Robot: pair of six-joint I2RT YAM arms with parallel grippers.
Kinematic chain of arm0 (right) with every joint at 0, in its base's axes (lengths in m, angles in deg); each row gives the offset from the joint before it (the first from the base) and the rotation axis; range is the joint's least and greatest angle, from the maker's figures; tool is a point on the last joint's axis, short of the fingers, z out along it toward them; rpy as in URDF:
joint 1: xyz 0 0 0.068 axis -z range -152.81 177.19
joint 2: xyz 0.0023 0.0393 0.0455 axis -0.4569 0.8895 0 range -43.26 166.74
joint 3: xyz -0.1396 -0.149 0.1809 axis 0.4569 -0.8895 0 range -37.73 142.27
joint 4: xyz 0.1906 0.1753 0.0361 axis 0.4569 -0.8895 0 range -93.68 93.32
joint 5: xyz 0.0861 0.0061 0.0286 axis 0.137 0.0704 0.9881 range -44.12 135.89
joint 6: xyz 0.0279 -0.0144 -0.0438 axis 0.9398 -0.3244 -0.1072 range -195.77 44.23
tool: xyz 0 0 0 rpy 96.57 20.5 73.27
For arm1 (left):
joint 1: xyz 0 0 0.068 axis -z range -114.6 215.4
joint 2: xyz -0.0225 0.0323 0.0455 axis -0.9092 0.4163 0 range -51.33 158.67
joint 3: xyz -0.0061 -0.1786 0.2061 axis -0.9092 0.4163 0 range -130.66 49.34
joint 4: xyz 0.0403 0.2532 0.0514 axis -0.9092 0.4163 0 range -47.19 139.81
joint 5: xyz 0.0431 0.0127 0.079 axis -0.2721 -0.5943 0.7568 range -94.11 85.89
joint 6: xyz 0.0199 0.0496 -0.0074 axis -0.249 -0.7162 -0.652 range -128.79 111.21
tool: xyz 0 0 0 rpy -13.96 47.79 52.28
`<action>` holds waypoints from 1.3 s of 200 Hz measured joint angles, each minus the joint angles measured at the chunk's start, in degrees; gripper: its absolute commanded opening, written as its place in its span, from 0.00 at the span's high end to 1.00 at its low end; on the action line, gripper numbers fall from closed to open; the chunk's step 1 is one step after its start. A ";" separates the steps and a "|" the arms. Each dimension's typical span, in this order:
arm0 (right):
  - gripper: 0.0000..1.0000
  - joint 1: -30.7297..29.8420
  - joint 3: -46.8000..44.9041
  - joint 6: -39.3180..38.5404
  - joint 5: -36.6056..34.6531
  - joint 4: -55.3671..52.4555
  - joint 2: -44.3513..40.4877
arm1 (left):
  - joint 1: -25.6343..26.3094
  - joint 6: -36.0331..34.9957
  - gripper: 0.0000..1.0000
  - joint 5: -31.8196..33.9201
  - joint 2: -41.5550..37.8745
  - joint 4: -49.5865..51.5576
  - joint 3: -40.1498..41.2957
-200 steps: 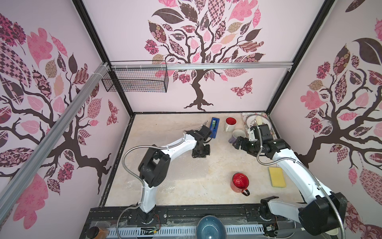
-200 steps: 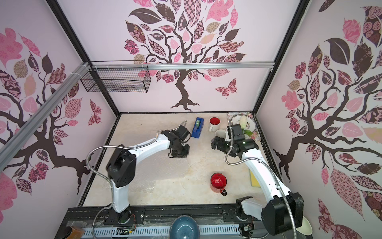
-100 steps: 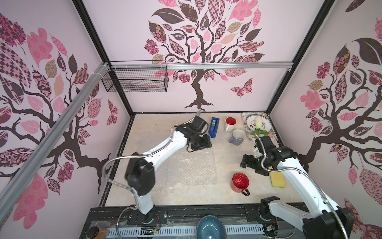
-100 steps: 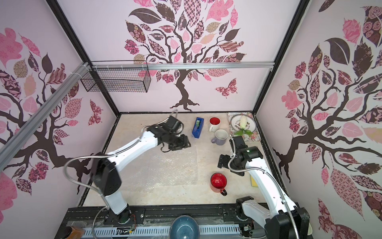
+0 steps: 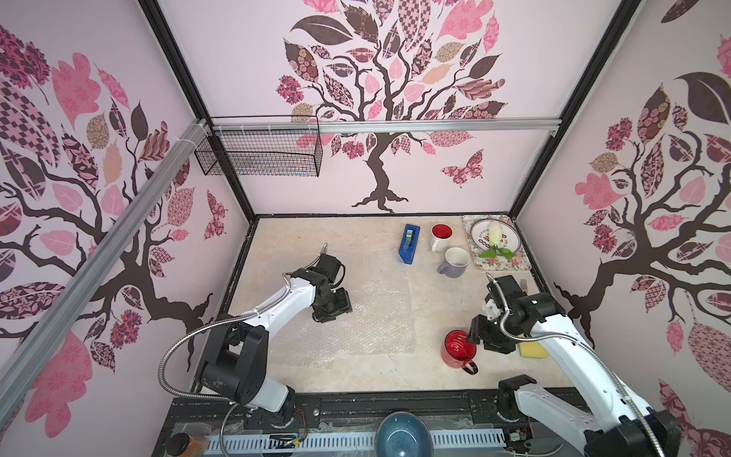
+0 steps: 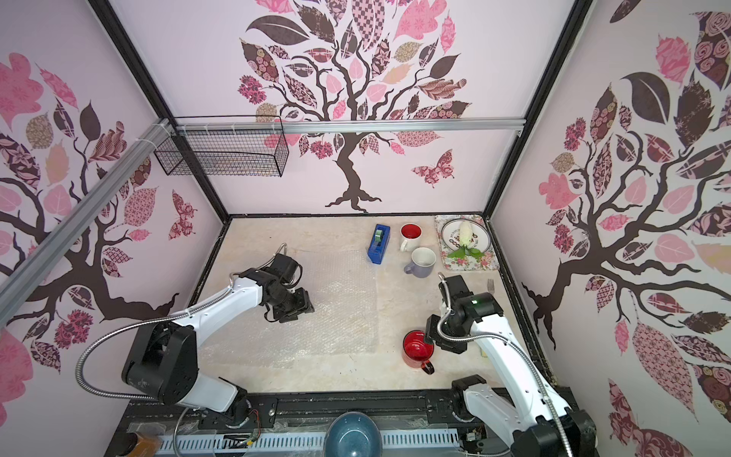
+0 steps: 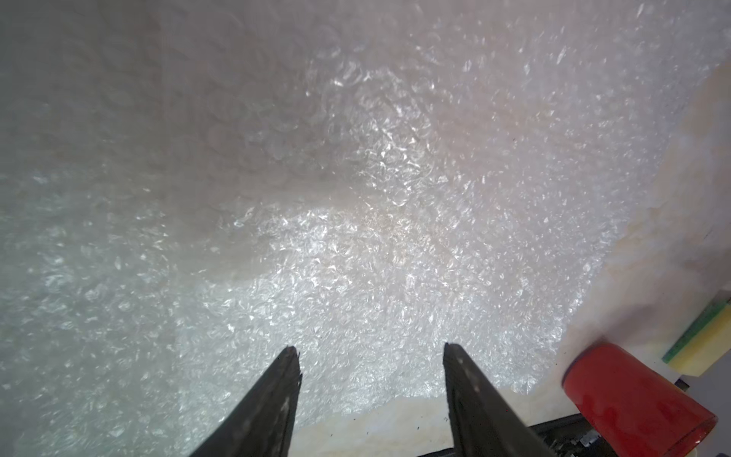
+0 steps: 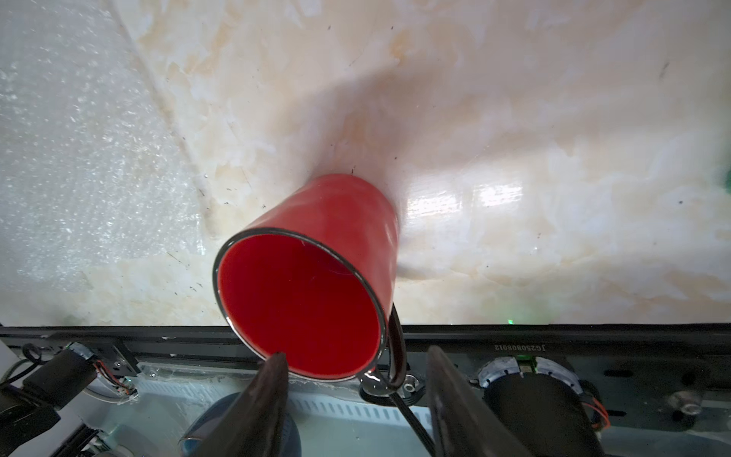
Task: Wrap mugs in bubble wrap
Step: Pick up the mug from the center of the board.
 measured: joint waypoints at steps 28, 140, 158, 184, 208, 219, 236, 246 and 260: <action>0.45 -1.97 0.00 0.87 -2.08 0.31 2.10 | -0.92 -1.73 0.41 -1.03 1.84 -3.08 1.42; 0.66 -6.16 -4.98 6.29 -7.39 8.74 7.19 | -1.16 -3.80 0.43 -5.27 4.68 -10.45 6.19; 0.66 -6.25 -4.98 6.43 -7.41 9.68 7.23 | -1.16 -4.15 0.43 -5.46 4.46 -10.91 6.58; 0.66 -6.27 -5.03 6.54 -7.61 10.21 7.17 | -1.16 -4.83 0.43 -5.86 3.67 -11.06 6.71; 0.66 -6.32 -5.05 6.93 -7.63 10.60 7.13 | -1.16 -4.92 0.42 -6.47 1.57 -11.37 6.91; 0.65 -6.34 -5.05 7.13 -7.61 10.71 7.13 | -1.16 -4.94 0.42 -6.69 0.57 -11.56 6.91; 0.65 -6.34 -5.16 7.34 -7.63 11.10 7.15 | -1.16 -5.07 0.42 -6.99 -0.79 -11.89 6.91; 0.66 -6.34 -5.49 7.43 -7.63 11.56 7.15 | -1.16 -5.18 0.42 -7.06 -1.42 -11.98 6.91; 0.66 -6.34 -6.08 7.63 -7.72 12.15 7.17 | -1.16 -5.33 0.42 -7.15 -2.03 -12.04 6.91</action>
